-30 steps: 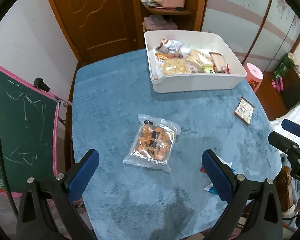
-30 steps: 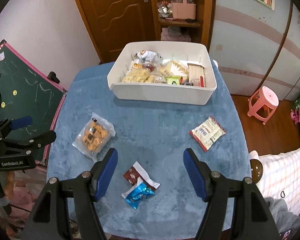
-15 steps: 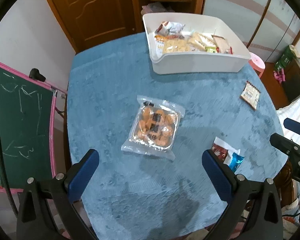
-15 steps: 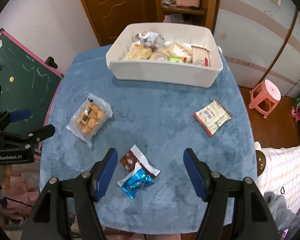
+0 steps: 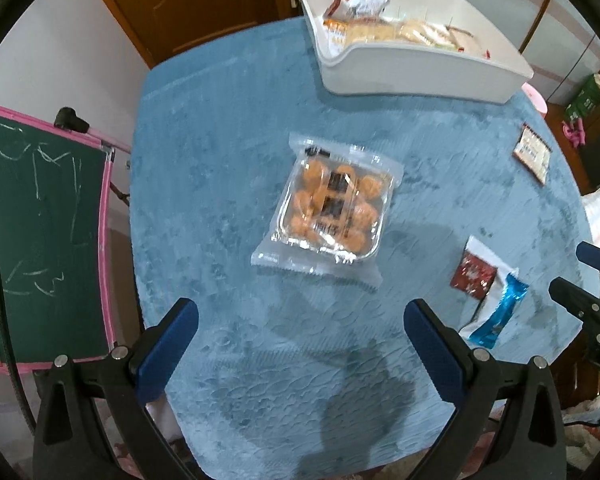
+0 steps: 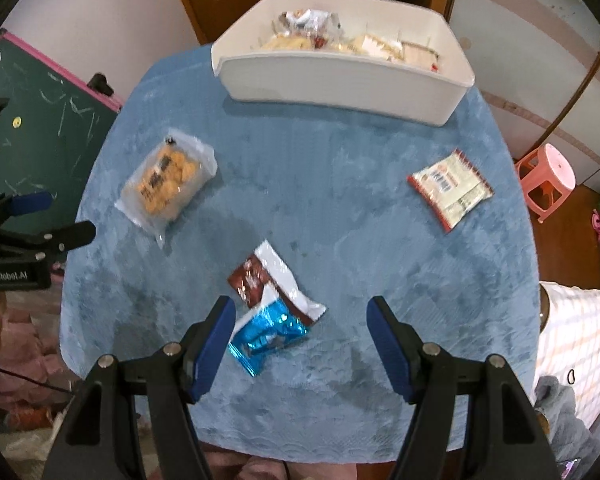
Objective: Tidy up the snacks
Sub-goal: 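Grasp the blue-and-brown wrapper with the right tool while the left tool reaches the orange-ball bag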
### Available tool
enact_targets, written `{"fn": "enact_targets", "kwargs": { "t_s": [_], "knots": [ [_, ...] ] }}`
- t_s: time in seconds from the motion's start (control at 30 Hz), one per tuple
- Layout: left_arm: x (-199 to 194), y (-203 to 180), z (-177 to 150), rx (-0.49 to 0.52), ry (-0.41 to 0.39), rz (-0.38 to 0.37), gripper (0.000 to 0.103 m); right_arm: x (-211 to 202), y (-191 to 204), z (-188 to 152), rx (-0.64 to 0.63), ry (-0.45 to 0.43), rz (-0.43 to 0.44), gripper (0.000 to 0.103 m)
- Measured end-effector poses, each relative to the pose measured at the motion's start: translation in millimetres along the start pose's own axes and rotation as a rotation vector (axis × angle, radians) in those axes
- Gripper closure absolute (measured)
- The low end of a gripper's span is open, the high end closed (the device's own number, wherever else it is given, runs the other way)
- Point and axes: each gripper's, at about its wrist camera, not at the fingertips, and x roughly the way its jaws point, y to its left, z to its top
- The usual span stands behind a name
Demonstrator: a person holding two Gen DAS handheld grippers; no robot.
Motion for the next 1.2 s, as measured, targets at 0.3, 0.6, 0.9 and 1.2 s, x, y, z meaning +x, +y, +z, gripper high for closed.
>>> {"fn": "enact_targets", "kwargs": {
  "t_s": [0.3, 0.6, 0.9, 1.2],
  "knots": [
    [26.1, -3.0, 8.0, 0.027, 0.050, -0.002, 0.001, 42.6, -13.8, -10.1, 0.125, 0.150, 0.137, 0.034],
    [44.2, -17.7, 35.5, 0.121, 0.069, 0.032, 0.001, 91.6, 2.8, -21.1, 0.207, 0.286, 0.196, 0.046],
    [62.9, -32.7, 62.7, 0.194, 0.086, 0.028, 0.001, 76.5, -24.2, -10.1, 0.247, 0.165, 0.167, 0.076],
    [92.1, -39.6, 85.2, 0.198, 0.130, 0.032, 0.001, 75.9, -34.0, -2.6, 0.256, 0.131, 0.139, 0.076]
  ]
}}
